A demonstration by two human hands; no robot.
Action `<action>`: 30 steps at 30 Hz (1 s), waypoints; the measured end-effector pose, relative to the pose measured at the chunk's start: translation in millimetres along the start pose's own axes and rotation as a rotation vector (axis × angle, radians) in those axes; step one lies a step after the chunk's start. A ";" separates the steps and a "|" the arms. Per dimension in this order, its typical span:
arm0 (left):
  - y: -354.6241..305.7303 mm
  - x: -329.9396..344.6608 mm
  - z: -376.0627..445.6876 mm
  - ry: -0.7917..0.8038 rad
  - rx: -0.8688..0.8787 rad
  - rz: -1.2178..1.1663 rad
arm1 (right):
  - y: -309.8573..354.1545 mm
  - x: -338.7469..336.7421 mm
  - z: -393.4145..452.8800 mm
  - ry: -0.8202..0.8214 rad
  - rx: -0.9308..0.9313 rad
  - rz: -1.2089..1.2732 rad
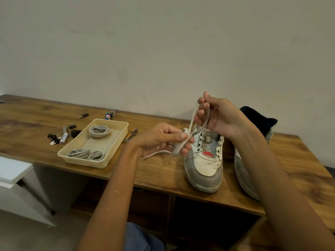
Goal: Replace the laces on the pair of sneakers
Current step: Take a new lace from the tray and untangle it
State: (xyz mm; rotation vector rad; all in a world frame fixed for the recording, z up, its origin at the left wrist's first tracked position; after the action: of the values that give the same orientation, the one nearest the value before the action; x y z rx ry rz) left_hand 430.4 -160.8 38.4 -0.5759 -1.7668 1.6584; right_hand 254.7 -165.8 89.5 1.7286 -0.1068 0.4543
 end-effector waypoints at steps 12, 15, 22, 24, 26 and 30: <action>-4.4 -5.0 -8.0 0.235 0.321 -0.617 | -29.3 -3.8 13.8 -0.241 -0.276 -0.906; -6.7 -7.4 -2.5 -0.081 0.334 -0.520 | -25.8 15.5 7.2 0.100 -0.360 -0.753; -5.1 -10.9 4.9 -0.251 0.336 -0.588 | -34.6 26.8 4.9 0.179 -0.399 -0.742; -5.4 -10.4 4.3 -0.239 0.319 -0.585 | -35.2 25.1 6.1 0.136 -0.421 -0.853; -7.2 -9.0 4.6 -0.254 0.323 -0.594 | -37.1 24.0 11.6 0.106 -0.455 -0.974; -10.5 -3.6 7.3 -0.406 0.372 -0.612 | -44.9 27.9 17.2 0.086 -0.465 -1.193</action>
State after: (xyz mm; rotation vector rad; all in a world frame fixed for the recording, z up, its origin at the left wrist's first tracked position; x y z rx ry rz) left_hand 429.0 -169.6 48.3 0.4620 -1.6037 1.6479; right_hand 298.6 -167.7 55.6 1.0515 0.7879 -0.3664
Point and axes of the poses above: each hand's wrist, its own z-axis towards the middle knuckle, its own x-axis out of the palm, y = z × x, the point moved 1 cm from there along z, towards the middle knuckle, and after that the axes turned 6 degrees about -z, right-handed, at the moved point
